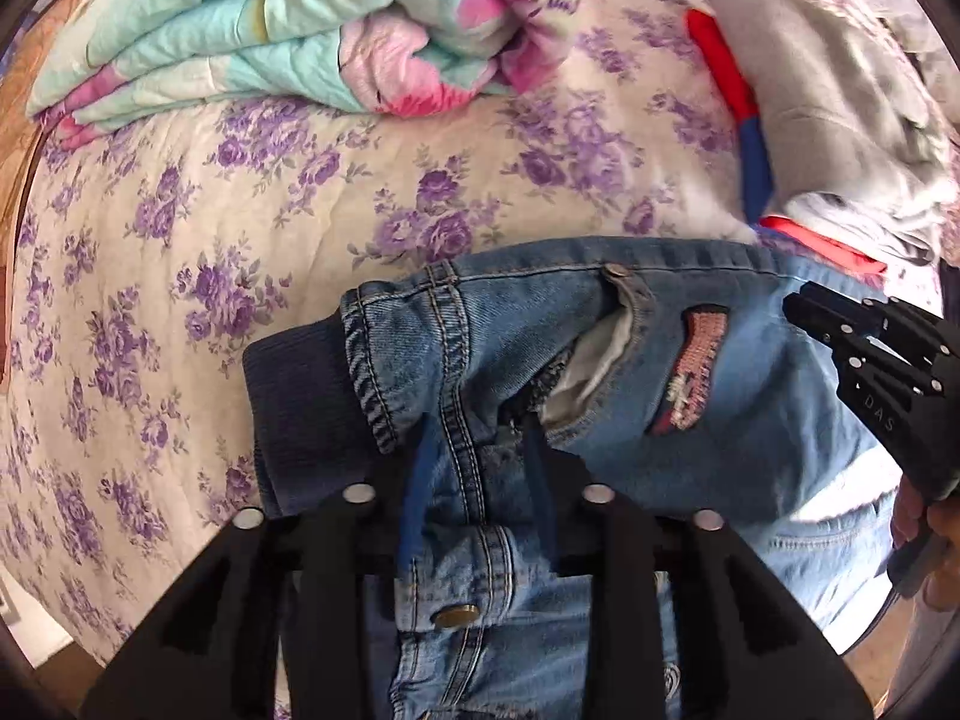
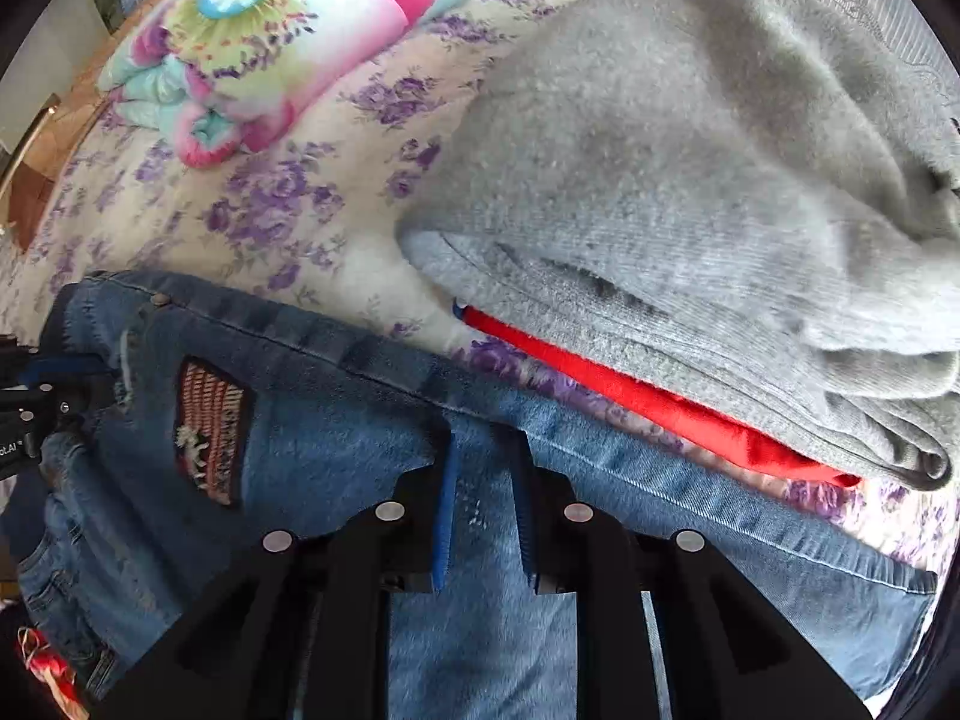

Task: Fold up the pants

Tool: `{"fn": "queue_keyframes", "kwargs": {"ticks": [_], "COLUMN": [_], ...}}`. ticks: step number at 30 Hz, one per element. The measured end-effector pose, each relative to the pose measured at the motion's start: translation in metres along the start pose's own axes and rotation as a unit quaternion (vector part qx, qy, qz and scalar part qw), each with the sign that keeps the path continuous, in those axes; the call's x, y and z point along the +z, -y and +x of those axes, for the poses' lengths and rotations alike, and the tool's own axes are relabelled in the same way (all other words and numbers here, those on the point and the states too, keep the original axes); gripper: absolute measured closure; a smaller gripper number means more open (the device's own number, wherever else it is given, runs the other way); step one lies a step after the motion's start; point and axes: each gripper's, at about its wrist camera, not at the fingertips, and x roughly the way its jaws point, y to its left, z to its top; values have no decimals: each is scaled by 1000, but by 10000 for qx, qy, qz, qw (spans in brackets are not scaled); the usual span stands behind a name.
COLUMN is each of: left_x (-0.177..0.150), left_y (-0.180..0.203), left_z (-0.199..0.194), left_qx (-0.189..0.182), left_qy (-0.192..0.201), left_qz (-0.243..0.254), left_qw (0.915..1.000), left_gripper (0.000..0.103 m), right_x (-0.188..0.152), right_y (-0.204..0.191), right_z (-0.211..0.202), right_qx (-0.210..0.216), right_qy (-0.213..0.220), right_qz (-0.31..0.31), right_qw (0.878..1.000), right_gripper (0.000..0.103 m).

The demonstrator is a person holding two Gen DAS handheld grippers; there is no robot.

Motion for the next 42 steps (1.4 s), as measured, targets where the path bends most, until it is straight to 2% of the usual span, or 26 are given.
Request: {"fn": "queue_keyframes", "kwargs": {"ticks": [1, 2, 3, 5, 7, 9, 13, 15, 19, 20, 21, 22, 23, 24, 26, 28, 29, 31, 33, 36, 38, 42], "left_x": [-4, -8, -11, -12, 4, 19, 54, 63, 81, 83, 82, 81, 79, 77, 72, 67, 65, 61, 59, 53, 50, 43], "left_y": [-2, -6, -10, -20, -33, -40, -50, -52, -66, -68, -70, -71, -72, -71, -66, -60, -59, -56, -54, -47, -48, -47], "left_z": [-12, -24, -36, -51, -57, -54, -28, -16, 11, 19, 28, 38, 47, 49, 39, 29, 25, 19, 14, 3, -3, -10], "left_qx": [-12, 150, 339, 459, 363, 207, -618, -789, -1667, -1759, -1772, -1837, -1964, -2053, -2061, -2017, -1988, -1977, -1917, -1870, -1876, -1871], "left_qy": [100, 273, 497, 675, 550, 365, -198, -286, -705, -791, -881, -1032, -1152, -1120, -865, -692, -624, -549, -456, -299, -241, -129], "left_qz": [82, 168, 295, 564, 762, 977, 1217, 1322, 1164, 1163, 1171, 1154, 1109, 1106, 1290, 1452, 1525, 1586, 1697, 1865, 1901, 1999], "left_qw": [9999, 9994, 9978, 9951, 9949, 9943, 9904, 9877, 9766, 9743, 9732, 9707, 9674, 9660, 9661, 9662, 9661, 9658, 9656, 9640, 9634, 9617], "left_gripper": [51, 30, 21, 21, 20, 15, 15, 15, 16, 20, 31, 37, 53, 62, 68, 69, 70, 70, 70, 71, 71, 71], "right_x": [-7, -16, -28, -53, -77, -103, -142, -157, -172, -170, -166, -160, -151, -140, -111, -74, -55, -18, 19, 53, 62, 77], "right_y": [0, 0, 2, 11, 22, 31, 40, 45, 59, 61, 62, 62, 61, 58, 48, 31, 23, 9, -8, -36, -49, -51], "right_z": [-17, -34, -50, -76, -93, -106, -111, -110, -114, -113, -112, -110, -109, -109, -110, -114, -113, -100, -75, -33, -8, 24], "right_qx": [26, 3, -36, -23, 26, 84, -222, -480, -735, -806, -864, -891, -872, -826, -647, -144, 229, 839, 1203, 1169, 1099, 1309], "right_qy": [150, 298, 438, 553, 530, 485, 406, 319, 50, 9, -9, -5, 19, 54, 226, 555, 649, 645, 375, -126, -576, -1323], "right_qz": [-64, -137, -193, -247, -198, -118, 32, 121, 203, 157, 96, 23, -73, -184, -534, -1029, -1270, -1671, -2032, -2699, -3190, -3410], "right_qw": [9999, 9995, 9988, 9982, 9984, 9987, 9989, 9983, 9971, 9966, 9962, 9960, 9962, 9964, 9962, 9930, 9895, 9802, 9710, 9557, 9396, 9214], "right_gripper": [77, 66, 61, 57, 57, 57, 57, 57, 57, 57, 57, 57, 57, 57, 57, 56, 50, 42, 42, 42, 42, 42]}}
